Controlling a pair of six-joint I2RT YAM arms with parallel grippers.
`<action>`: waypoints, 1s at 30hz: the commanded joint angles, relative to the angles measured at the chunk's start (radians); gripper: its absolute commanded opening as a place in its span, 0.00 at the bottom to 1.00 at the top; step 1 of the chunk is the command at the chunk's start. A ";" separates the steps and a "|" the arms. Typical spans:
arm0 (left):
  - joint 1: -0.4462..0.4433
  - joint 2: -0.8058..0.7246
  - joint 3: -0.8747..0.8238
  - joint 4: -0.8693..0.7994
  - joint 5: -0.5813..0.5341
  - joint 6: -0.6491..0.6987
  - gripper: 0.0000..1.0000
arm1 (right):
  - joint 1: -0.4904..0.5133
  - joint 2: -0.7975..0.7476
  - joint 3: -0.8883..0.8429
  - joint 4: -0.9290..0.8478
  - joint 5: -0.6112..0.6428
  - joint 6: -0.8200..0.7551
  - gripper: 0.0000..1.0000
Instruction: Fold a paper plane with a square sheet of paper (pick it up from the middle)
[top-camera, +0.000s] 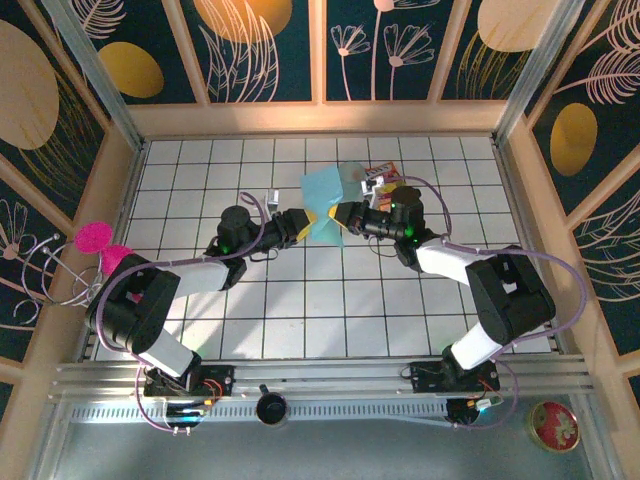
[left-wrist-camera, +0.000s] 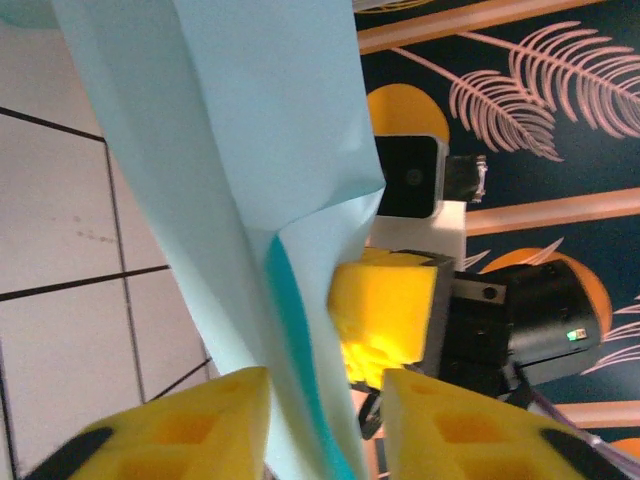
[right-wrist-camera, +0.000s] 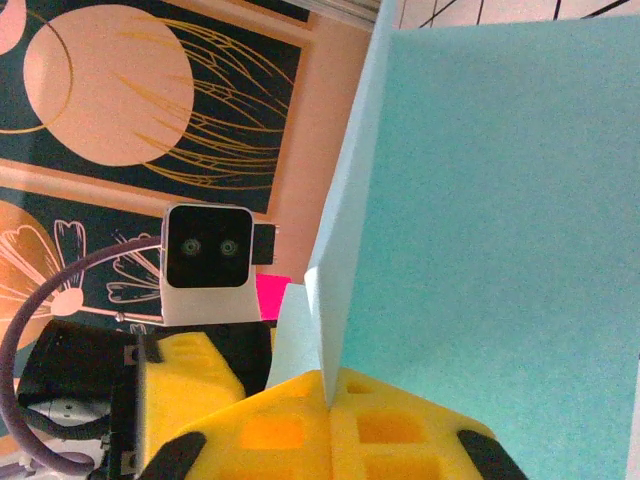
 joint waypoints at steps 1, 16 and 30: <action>-0.002 0.013 0.032 -0.064 0.000 0.062 0.26 | -0.011 -0.033 -0.013 -0.020 -0.007 -0.020 0.12; -0.002 -0.067 0.330 -0.983 -0.343 0.630 0.09 | -0.083 -0.191 0.091 -0.678 0.531 -0.285 0.50; -0.165 0.164 0.777 -1.748 -1.081 0.831 0.07 | -0.121 -0.283 0.041 -0.753 0.686 -0.274 0.50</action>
